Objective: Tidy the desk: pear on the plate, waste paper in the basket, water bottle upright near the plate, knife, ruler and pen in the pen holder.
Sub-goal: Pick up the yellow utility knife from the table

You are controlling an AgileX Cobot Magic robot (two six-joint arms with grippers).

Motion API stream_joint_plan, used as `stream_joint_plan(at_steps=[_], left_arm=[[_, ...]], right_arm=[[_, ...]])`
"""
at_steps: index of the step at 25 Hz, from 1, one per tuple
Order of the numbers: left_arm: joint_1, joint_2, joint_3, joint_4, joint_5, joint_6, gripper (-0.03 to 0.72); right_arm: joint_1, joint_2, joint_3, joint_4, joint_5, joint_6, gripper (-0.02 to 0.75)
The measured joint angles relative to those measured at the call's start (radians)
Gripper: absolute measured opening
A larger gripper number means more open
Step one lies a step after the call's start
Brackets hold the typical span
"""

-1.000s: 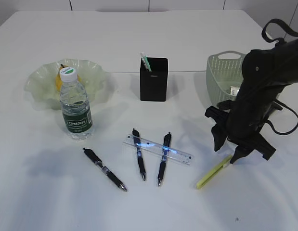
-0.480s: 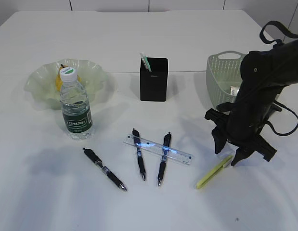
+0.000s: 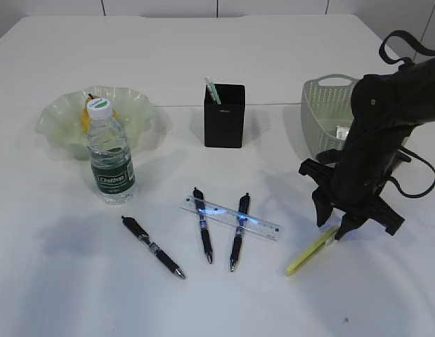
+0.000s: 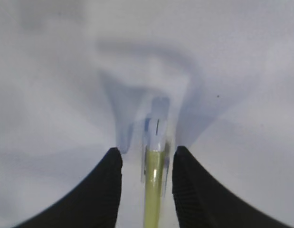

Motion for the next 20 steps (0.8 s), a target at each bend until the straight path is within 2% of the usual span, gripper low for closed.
stream_joint_plan(at_steps=[20], left_arm=[[0.000,0.000,0.000,0.002,0.000,0.000,0.510]], right_arm=[[0.000,0.023,0.000,0.002,0.006,-0.017,0.249]])
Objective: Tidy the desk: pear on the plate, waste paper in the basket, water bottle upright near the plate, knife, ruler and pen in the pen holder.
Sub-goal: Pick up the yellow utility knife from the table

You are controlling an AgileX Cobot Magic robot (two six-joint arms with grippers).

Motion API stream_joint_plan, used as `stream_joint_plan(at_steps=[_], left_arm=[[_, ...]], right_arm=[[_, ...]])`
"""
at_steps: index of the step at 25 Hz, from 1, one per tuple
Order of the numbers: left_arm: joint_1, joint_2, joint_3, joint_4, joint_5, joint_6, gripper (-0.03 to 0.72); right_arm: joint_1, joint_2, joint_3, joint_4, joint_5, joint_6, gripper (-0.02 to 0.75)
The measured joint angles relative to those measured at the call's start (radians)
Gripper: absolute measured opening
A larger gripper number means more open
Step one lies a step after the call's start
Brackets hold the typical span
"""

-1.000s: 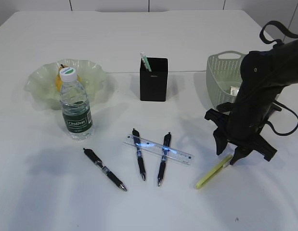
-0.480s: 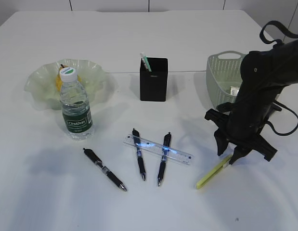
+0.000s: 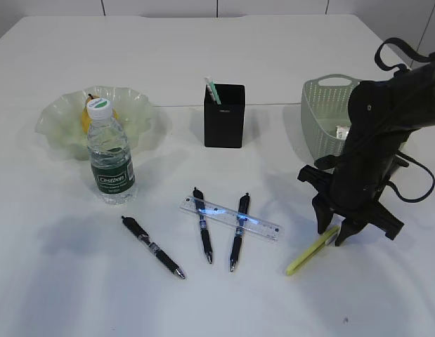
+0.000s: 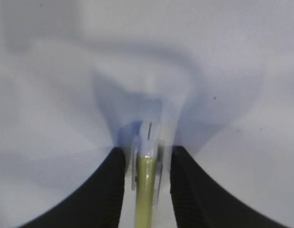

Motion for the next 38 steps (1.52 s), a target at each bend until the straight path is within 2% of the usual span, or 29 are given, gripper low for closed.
stream_joint_plan(at_steps=[6,11,18,26,38], left_arm=[[0.000,0.000,0.000,0.000,0.000,0.000,0.510],[0.000,0.000,0.000,0.000,0.000,0.000,0.510],[0.000,0.000,0.000,0.000,0.000,0.002,0.510],[0.000,0.000,0.000,0.000,0.000,0.002,0.510],[0.000,0.000,0.000,0.000,0.000,0.002,0.510]], right_arm=[[0.000,0.000,0.000,0.000,0.002,-0.002,0.235],[0.000,0.000,0.000,0.000,0.002,-0.005,0.135],[0.000,0.000,-0.011,0.000,0.031,-0.044,0.108],[0.000,-0.046,-0.137,-0.044,0.109,-0.201,0.108],[0.000,-0.081,-0.358,-0.111,0.091,-0.571,0.108]])
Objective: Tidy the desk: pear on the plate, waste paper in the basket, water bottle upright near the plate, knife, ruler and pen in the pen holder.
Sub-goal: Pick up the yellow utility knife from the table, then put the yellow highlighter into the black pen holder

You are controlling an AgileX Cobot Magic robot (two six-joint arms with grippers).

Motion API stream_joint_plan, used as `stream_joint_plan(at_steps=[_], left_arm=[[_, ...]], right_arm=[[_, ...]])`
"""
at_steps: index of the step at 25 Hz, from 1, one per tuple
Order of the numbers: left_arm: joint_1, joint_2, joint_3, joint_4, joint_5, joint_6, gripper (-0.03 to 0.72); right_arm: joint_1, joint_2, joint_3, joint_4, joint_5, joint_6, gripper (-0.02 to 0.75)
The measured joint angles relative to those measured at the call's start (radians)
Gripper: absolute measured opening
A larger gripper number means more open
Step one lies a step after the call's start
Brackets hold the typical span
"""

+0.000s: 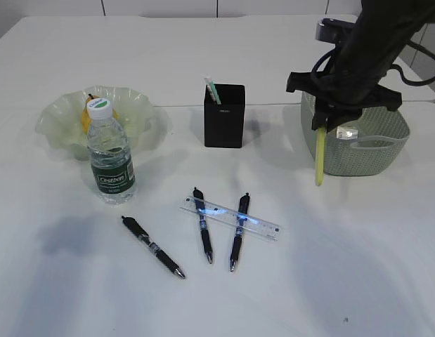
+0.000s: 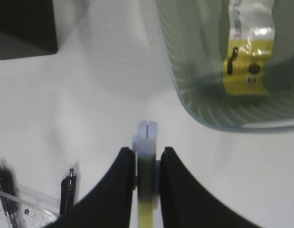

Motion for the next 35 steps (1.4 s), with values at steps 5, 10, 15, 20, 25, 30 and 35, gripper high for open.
stream_joint_plan(at_steps=[5,10,15,20,25,30,35], left_arm=[[0.000,0.000,0.000,0.000,0.000,0.000,0.510],[0.000,0.000,0.000,0.000,0.000,0.000,0.510],[0.000,0.000,0.000,0.000,0.000,0.000,0.510],[0.000,0.000,0.000,0.000,0.000,0.000,0.510],[0.000,0.000,0.000,0.000,0.000,0.000,0.510],[0.000,0.000,0.000,0.000,0.000,0.000,0.510],[0.000,0.000,0.000,0.000,0.000,0.000,0.510]], right_arm=[[0.000,0.000,-0.011,0.038,-0.088,-0.218,0.108],[0.000,0.000,-0.013,0.152,-0.241,-0.458,0.108],[0.000,0.000,-0.013,0.343,-0.427,-0.677,0.108],[0.004,0.000,-0.013,0.599,-0.631,-0.917,0.108],[0.021,0.024,-0.051,0.718,-0.727,-1.075,0.106],[0.036,0.103,-0.146,0.731,-0.736,-1.096,0.106],[0.053,0.173,-0.232,0.733,-0.738,-1.098,0.106]])
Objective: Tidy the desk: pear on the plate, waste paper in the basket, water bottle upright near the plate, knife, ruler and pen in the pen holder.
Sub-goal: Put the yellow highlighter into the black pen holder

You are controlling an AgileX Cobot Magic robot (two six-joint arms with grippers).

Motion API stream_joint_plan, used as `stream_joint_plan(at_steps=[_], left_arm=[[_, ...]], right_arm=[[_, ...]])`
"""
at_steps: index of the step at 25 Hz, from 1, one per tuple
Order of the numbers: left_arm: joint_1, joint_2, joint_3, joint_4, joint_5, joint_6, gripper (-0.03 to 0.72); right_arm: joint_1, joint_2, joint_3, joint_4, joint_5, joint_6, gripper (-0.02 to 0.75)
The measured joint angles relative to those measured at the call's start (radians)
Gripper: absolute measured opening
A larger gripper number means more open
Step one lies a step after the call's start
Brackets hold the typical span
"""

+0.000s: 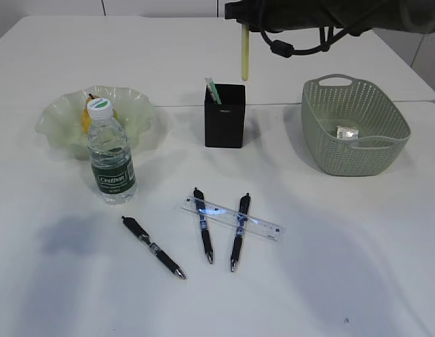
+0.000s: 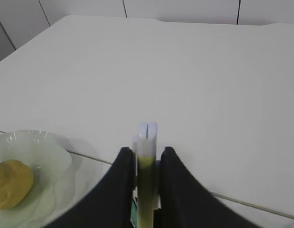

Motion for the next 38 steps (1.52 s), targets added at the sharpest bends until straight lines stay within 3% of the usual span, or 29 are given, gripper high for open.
stream_joint_plan(at_steps=[8,30,34,38], left_arm=[[0.000,0.000,0.000,0.000,0.000,0.000,0.510],[0.000,0.000,0.000,0.000,-0.022,0.000,0.510],[0.000,0.000,0.000,0.000,-0.022,0.000,0.510],[0.000,0.000,0.000,0.000,-0.022,0.000,0.510]], right_arm=[[0.013,0.111,-0.097,0.002,-0.010,-0.003,0.106],[0.013,0.242,-0.129,0.051,-0.081,-0.005,0.108],[0.013,0.242,-0.129,0.053,-0.081,-0.005,0.151],[0.013,0.242,-0.129,0.072,-0.081,-0.005,0.270]])
